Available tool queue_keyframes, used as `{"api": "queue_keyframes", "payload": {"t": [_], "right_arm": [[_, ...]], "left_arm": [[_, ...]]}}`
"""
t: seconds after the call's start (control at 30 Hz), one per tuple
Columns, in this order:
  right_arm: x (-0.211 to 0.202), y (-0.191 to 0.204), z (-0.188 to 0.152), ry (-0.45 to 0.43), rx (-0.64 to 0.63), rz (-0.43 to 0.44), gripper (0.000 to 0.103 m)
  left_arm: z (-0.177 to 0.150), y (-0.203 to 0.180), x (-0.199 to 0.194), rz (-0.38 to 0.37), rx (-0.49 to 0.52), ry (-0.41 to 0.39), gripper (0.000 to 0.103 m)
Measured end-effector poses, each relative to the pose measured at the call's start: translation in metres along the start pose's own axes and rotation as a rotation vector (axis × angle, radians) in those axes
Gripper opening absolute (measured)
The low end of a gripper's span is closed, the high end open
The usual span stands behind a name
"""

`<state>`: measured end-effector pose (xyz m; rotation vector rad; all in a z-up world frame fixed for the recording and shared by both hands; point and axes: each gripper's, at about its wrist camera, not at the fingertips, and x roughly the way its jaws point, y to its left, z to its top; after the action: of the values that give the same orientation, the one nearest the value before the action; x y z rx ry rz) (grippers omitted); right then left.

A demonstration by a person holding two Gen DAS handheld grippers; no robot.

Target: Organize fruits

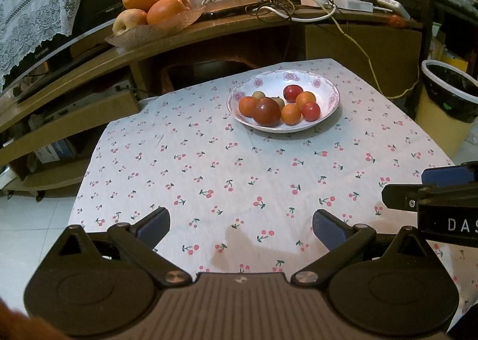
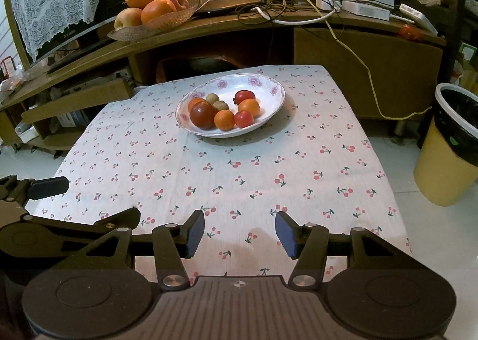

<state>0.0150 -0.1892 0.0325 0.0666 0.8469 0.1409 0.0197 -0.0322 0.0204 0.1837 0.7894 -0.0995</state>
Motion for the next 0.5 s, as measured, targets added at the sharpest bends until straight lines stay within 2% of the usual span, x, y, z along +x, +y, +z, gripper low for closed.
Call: {"api": "queue_keyframes", "payload": {"t": [0.5], "right_arm": [[-0.0032,0.0037,-0.0065,0.012,-0.008,-0.008,0.055]], "left_arm": [[-0.0097,0.0035,-0.0009,-0.02,-0.043,0.047,0.103]]}}
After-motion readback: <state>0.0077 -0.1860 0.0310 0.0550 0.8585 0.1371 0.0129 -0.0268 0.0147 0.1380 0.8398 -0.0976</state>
